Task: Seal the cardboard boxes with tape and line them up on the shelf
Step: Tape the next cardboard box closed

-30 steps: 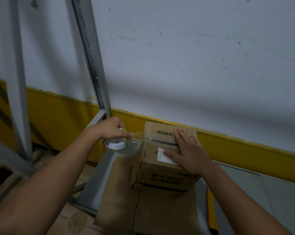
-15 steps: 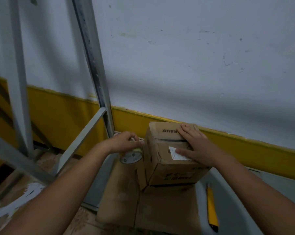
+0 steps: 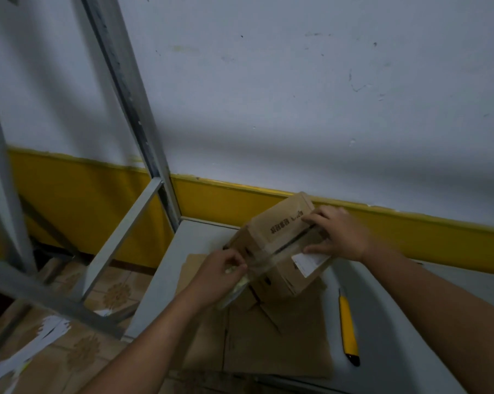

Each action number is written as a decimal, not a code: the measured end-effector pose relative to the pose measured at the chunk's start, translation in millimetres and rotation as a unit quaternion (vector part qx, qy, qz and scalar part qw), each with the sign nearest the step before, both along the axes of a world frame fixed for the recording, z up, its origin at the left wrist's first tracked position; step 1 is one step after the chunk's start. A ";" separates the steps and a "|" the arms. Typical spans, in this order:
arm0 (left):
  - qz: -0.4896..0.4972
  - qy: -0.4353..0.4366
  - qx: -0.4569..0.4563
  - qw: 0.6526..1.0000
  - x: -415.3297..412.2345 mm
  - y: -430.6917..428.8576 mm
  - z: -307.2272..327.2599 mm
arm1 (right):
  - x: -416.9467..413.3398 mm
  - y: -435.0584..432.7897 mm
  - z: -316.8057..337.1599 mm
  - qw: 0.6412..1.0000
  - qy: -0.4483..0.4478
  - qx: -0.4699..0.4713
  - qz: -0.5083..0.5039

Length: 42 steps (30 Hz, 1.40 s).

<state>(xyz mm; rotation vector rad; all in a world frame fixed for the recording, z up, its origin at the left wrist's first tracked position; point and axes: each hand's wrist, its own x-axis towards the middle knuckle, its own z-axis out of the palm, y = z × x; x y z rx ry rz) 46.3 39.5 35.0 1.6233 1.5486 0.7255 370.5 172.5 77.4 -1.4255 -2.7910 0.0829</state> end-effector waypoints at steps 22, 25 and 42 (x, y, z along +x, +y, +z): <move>0.128 0.037 -0.049 0.990 -17.9 25.6 -30.3 | -61.0 -29.2 -51.9 0.987 0.118 -0.060 -0.094; 0.137 0.030 -0.059 0.988 -28.5 23.8 -37.9 | -71.1 -23.1 -52.7 0.990 0.101 -0.052 -0.089; 0.007 -0.048 0.021 0.999 -44.0 21.8 -27.2 | -57.3 -47.7 -73.5 0.941 0.290 -0.027 -0.173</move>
